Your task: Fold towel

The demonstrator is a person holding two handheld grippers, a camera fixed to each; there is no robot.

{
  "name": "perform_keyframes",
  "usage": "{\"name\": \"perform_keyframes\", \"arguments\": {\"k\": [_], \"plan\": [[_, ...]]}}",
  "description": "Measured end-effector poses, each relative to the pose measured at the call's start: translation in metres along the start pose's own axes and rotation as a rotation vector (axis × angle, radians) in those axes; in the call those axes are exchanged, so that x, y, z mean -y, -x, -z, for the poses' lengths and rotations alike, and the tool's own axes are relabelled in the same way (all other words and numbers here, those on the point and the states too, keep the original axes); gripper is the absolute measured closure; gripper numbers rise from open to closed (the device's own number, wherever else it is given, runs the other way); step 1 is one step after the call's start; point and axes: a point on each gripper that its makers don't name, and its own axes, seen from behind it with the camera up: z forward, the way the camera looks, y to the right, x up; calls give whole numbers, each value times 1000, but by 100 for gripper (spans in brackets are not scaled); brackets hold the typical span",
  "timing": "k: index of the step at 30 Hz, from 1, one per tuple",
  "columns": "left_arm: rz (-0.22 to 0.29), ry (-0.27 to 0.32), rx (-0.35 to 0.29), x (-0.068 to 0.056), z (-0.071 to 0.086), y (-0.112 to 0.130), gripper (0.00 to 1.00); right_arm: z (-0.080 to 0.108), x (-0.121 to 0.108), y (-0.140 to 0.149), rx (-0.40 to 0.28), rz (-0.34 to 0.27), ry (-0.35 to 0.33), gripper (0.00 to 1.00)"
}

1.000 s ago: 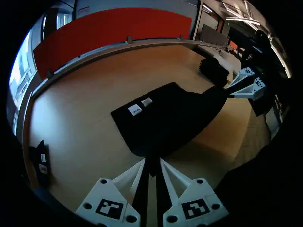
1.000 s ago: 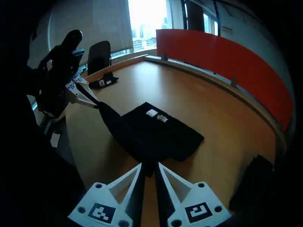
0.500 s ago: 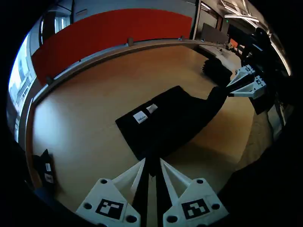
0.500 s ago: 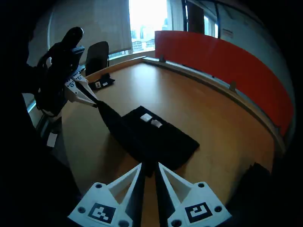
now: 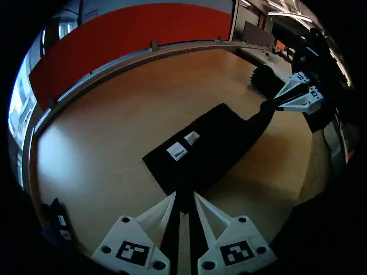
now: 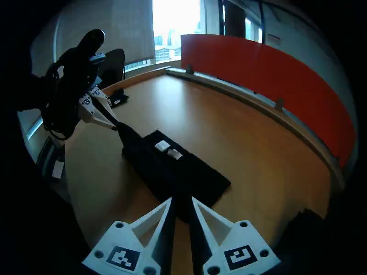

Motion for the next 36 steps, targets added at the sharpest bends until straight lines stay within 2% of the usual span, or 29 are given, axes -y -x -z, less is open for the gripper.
{"name": "perform_keyframes", "arguments": {"k": [6, 12, 25, 36], "plan": [[-1, 14, 19, 8, -14, -3, 88, -12, -11, 1, 19, -5, -1, 83], [-21, 21, 32, 10, -24, -2, 88, -21, -18, 5, 32, -2, -3, 83], [-53, -12, 48, 22, -51, -4, 86, -45, -38, 19, 64, -30, 6, 83], [-60, -38, 48, 33, -71, -4, 75, -63, -51, 32, 84, -75, 19, 83]]}}
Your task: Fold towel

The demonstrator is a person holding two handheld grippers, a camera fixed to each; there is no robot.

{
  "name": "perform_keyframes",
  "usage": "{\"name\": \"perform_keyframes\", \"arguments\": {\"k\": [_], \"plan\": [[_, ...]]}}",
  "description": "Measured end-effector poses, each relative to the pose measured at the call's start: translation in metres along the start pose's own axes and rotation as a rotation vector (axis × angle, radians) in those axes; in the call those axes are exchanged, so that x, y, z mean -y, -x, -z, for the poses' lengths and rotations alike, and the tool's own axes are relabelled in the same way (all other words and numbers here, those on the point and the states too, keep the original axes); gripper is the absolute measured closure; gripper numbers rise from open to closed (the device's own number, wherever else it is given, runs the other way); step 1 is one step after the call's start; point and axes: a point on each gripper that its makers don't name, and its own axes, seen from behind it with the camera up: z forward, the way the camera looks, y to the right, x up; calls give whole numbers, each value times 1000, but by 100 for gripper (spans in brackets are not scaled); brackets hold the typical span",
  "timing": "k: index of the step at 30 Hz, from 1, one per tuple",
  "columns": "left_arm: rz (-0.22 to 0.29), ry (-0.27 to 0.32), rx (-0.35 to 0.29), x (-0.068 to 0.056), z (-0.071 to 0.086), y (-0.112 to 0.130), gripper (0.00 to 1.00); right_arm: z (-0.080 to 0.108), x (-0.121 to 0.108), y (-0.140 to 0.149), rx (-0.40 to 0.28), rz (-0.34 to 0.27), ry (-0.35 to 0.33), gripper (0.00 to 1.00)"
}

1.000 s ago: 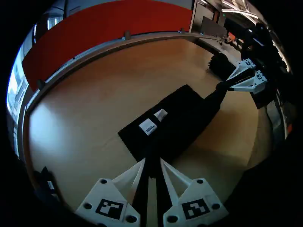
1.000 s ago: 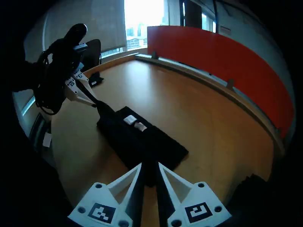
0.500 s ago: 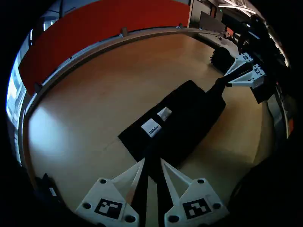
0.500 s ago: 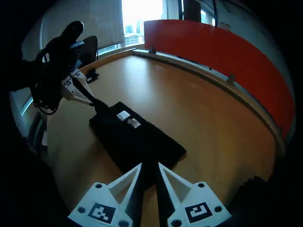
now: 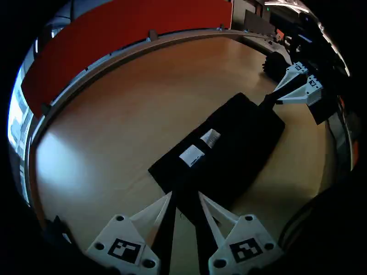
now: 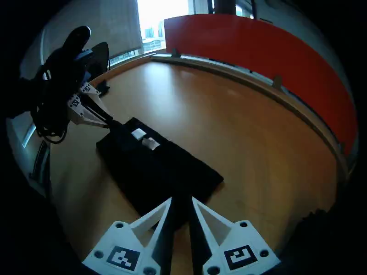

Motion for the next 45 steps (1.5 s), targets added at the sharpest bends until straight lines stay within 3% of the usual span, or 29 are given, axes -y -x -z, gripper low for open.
{"name": "perform_keyframes", "arguments": {"k": [9, 20, 27, 29, 32, 37, 39, 41, 45], "plan": [[-3, -26, -16, 9, -9, -3, 69, -11, -8, 3, 6, -23, 25, 82], [-12, -64, -19, 20, -21, -2, 63, -24, -22, 6, 20, -38, 76, 70], [-10, -87, -21, 30, -23, -2, 54, -26, -32, 5, 19, -45, 116, 35], [-4, -91, -22, 32, -22, -2, 51, -26, -35, 4, 17, -44, 126, 30], [4, -97, -21, 36, -21, -2, 40, -26, -40, 4, 18, -43, 145, 18], [11, -108, -17, 41, -20, 1, 27, -26, -48, 2, 15, -39, 177, 9], [14, -111, -18, 43, -19, 1, 17, -26, -51, 0, 12, -37, 188, 1], [18, -111, -19, 43, -18, 2, 8, -25, -52, -1, 9, -35, 193, 0], [26, -110, -27, 43, -14, 1, 7, -24, -53, -4, 0, -33, 199, 0]]}}
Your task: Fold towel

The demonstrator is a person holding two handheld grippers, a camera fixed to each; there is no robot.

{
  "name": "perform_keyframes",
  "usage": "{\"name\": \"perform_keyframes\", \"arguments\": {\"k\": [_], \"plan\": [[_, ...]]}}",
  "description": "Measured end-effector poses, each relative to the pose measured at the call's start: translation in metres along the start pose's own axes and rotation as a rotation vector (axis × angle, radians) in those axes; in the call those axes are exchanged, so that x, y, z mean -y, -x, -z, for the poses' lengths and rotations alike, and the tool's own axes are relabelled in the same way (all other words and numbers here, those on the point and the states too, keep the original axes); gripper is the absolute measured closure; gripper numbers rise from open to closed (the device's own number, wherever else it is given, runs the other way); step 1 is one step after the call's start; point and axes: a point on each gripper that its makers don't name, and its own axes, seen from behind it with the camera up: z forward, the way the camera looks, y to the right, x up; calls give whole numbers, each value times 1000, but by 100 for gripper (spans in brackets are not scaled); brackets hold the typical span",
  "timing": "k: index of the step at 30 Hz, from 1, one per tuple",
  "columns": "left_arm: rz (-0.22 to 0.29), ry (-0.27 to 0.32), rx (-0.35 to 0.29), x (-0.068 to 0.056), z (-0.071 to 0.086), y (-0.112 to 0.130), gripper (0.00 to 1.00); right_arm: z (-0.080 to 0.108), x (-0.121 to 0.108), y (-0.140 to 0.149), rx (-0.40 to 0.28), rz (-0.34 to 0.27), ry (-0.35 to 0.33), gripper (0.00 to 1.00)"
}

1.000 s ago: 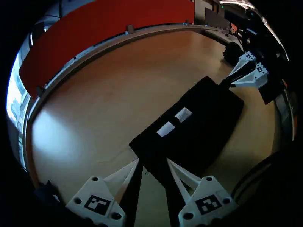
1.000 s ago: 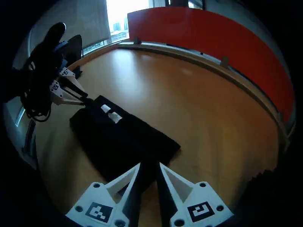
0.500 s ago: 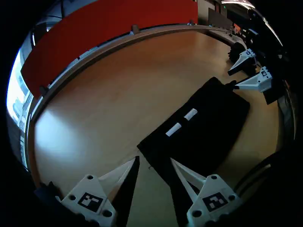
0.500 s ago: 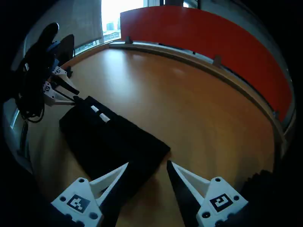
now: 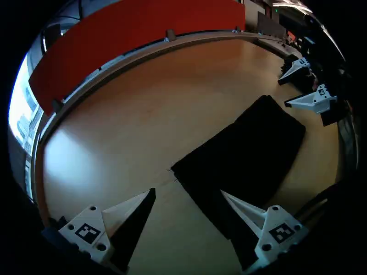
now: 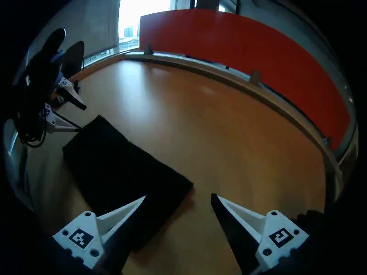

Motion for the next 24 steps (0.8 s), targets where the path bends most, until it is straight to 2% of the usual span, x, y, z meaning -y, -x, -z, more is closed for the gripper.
{"name": "perform_keyframes", "arguments": {"k": [8, 24], "plan": [[26, 2, -7, -1, 8, 3, 7, 8, 6, 3, -3, -7, -5, 0], [127, -13, -21, -9, 33, 26, 6, 33, 25, 19, -12, -30, -15, 0]]}}
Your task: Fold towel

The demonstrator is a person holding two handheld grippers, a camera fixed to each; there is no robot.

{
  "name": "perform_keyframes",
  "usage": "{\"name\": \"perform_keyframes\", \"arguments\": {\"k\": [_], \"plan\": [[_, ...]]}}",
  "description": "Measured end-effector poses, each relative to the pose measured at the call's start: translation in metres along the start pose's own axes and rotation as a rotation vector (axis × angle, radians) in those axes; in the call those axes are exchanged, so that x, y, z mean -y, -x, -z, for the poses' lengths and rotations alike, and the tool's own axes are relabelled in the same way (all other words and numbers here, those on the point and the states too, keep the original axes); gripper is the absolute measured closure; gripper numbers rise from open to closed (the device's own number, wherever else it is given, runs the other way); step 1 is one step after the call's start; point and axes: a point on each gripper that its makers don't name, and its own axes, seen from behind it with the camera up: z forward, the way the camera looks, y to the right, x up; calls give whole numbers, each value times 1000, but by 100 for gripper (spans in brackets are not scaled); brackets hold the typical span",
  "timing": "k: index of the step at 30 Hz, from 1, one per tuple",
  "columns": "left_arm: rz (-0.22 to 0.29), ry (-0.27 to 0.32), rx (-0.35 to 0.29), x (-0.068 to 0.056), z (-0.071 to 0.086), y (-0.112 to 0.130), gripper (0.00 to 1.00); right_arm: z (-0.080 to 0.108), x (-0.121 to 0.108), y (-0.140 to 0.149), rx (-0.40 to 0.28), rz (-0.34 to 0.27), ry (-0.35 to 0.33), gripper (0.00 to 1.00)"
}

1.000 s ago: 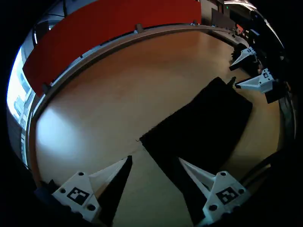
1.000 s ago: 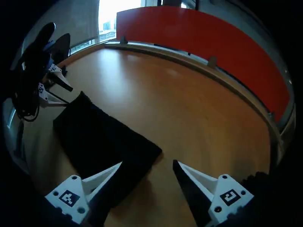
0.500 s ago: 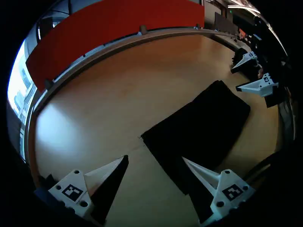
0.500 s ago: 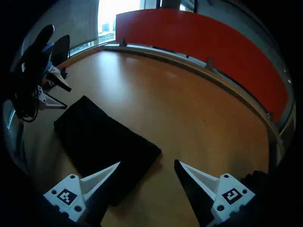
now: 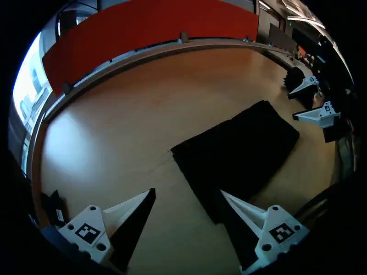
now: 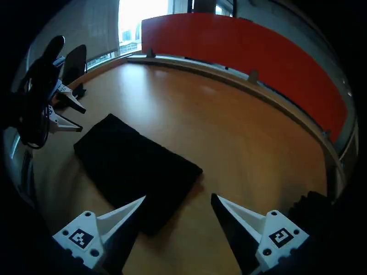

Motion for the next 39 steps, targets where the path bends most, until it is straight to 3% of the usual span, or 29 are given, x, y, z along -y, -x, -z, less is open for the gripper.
{"name": "perform_keyframes", "arguments": {"k": [18, 39], "plan": [[70, -11, -8, -11, 16, 18, 6, 19, 10, 12, -6, -20, 0, 0], [193, -76, -44, -10, 36, 44, 6, 22, 21, 24, -8, 15, -47, 0]]}}
